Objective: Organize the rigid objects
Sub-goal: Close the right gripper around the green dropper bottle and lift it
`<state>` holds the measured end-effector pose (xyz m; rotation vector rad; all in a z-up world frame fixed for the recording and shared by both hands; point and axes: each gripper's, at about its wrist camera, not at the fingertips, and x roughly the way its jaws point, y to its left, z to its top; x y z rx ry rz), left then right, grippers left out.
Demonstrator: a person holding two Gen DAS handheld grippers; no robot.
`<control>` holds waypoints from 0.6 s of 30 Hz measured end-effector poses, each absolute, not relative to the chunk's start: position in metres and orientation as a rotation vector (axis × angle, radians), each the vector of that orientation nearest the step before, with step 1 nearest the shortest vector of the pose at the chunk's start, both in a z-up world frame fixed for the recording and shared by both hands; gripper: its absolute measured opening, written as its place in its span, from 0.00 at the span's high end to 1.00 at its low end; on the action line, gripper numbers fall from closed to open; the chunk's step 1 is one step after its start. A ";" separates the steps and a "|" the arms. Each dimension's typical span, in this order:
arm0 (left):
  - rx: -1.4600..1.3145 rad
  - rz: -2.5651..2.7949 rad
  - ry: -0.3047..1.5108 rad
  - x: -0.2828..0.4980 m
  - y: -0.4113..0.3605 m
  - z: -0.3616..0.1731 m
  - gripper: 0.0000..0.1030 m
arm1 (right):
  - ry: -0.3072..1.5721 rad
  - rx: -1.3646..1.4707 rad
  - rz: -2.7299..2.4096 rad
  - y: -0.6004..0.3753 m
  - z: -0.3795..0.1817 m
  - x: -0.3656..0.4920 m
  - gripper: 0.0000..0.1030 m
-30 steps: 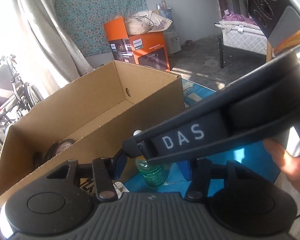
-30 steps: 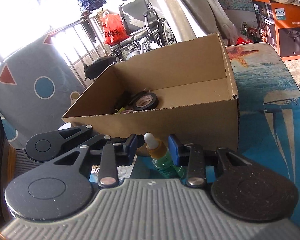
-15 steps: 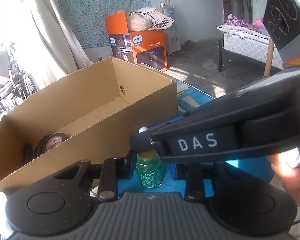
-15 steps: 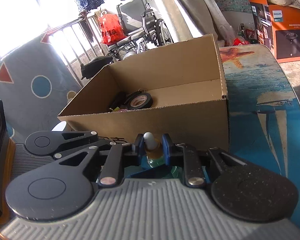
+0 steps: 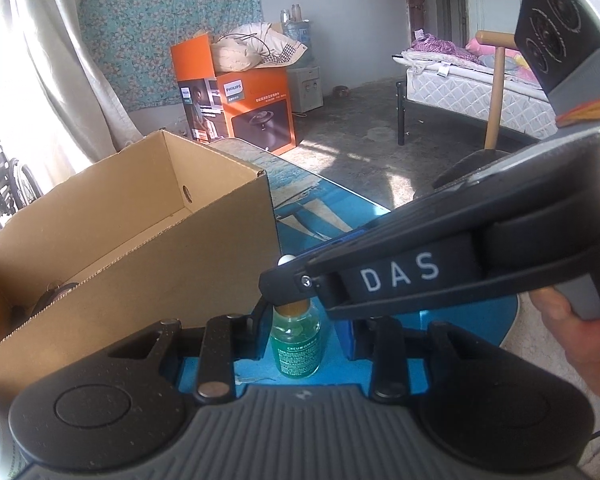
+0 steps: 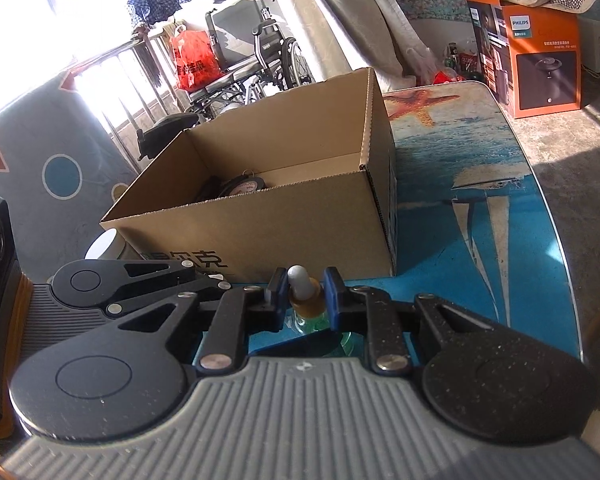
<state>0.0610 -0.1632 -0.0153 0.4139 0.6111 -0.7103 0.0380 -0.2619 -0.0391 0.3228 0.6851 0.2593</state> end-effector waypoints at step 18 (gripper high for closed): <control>0.477 -0.696 0.644 0.077 -0.175 -0.052 0.57 | 0.733 0.285 0.282 -0.256 -0.045 0.052 0.74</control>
